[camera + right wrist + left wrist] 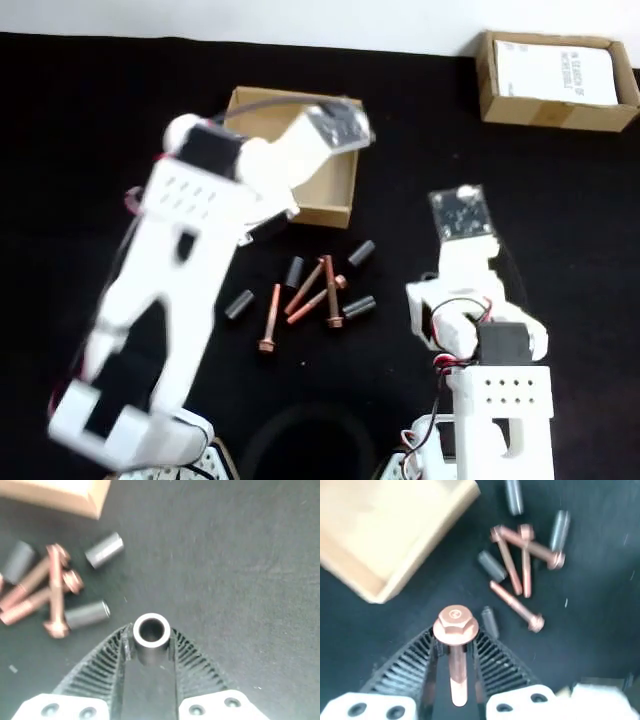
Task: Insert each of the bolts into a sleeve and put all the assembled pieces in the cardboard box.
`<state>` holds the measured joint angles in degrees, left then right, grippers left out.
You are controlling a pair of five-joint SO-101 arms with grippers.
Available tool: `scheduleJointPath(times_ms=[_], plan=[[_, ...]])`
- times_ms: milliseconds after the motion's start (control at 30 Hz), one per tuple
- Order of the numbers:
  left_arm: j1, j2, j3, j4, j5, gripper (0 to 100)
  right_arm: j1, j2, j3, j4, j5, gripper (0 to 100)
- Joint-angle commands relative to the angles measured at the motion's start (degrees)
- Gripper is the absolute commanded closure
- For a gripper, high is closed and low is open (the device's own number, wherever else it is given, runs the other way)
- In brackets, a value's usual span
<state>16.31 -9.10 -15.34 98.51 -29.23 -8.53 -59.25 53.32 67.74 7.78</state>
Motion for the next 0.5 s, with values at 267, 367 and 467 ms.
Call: scheduleJointPath(times_ms=[267, 367, 467], plan=[[7.69, -26.51, 8.48, -5.63, 36.75, 99, -19.38, -1.27, -12.88, 14.02, -17.93, 99.2], [5.23, -32.04, 18.24, -9.85, 42.99, 99, -25.71, -1.27, -12.97, 14.55, -24.18, 99.2], [3.30, -40.13, 29.49, -14.24, 42.11, 99, -28.18, -1.27, -12.79, 15.16, -28.31, 99.2]])
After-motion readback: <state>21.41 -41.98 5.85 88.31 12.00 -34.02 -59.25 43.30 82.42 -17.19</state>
